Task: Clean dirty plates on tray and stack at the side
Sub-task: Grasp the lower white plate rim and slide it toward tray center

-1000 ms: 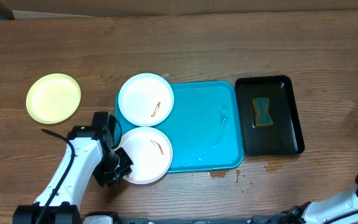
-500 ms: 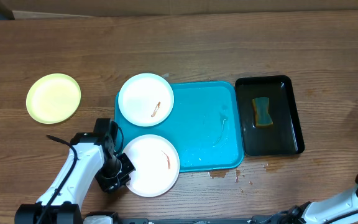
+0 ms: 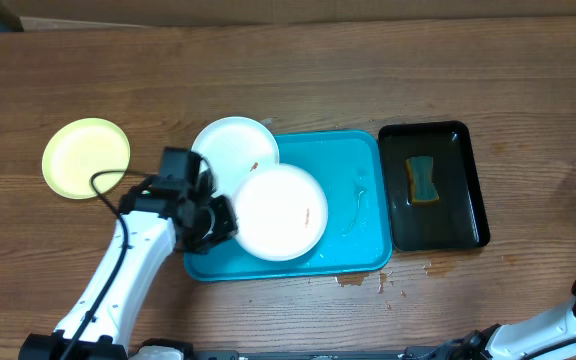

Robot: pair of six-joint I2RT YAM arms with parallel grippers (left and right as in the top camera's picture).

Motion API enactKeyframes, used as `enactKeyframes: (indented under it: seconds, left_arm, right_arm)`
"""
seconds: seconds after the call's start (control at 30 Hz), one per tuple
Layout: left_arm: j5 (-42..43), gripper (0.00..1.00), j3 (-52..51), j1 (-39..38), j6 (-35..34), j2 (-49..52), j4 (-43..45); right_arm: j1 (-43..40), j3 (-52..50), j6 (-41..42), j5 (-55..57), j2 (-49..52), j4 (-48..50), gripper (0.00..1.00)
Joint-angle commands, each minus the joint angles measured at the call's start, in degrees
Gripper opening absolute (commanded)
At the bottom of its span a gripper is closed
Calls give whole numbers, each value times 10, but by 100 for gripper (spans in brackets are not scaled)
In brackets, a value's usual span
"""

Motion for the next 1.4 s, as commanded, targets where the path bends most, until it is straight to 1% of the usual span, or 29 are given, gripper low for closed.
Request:
enactKeyframes:
  seconds: [0.0,0.1,0.23,0.4,0.53,0.6,0.63,0.67,0.7,0.73,0.8,0.83,0.9,0.97,1.0,1.1,1.13,1.23,1.3,1.37]
  left_arm:
    - [1,4,12,-69,-35,3,73]
    - [-55,4,12,-114,-63,17,114]
    - [-127,4,12,-165,-74,50,164]
    - [-135,4,12,-195,-73,108,202]
    - [-150,4,12,-195,-73,142,211]
    - [-150,8,12,-193,-73,145,211]
    - [-150,14,12,-193,-71,144,211]
    - [-148,33,12,-193,-60,144,212]
    - [-144,46,14,-193,-39,143,213]
    - [-140,51,17,-193,-17,143,212]
    - [-130,54,33,-192,11,143,199]
    - [-128,56,46,-192,23,143,187]
    - [-128,69,73,-192,48,143,160]
    - [-129,75,91,-192,82,144,144]
    - [-129,73,93,-192,93,144,143]
    - [-142,54,91,-192,95,147,144]
    - [-146,51,90,-192,95,151,144]
    - [-150,52,89,-193,95,169,144]
    - [-157,55,89,-193,95,184,146]
    - [-158,56,89,-193,94,196,152]
  right_arm:
    - [2,9,3,0,-7,2,100]
    - [2,9,3,0,-7,2,100]
    - [2,9,3,0,-7,2,100]
    - [2,9,3,0,-7,2,100]
    - [2,9,3,0,-7,2,100]
    - [2,9,3,0,-7,2,100]
    - [2,9,3,0,-7,2,100]
    - [2,9,3,0,-7,2,100]
    - [2,9,3,0,-7,2,100]
    - [2,9,3,0,-7,2,100]
    - [2,9,3,0,-7,2,100]
    - [2,9,3,0,-7,2,100]
    - [2,9,3,0,-7,2,100]
    - [2,9,3,0,-7,2,100]
    - [2,9,3,0,-7,2,100]
    - [2,9,3,0,-7,2,100]
    - [2,9,3,0,-7,2,100]
    - [2,9,3,0,-7,2,100]
    - [2,9,3,0,-7,2,100]
    - [2,9,3,0,-7,2,100]
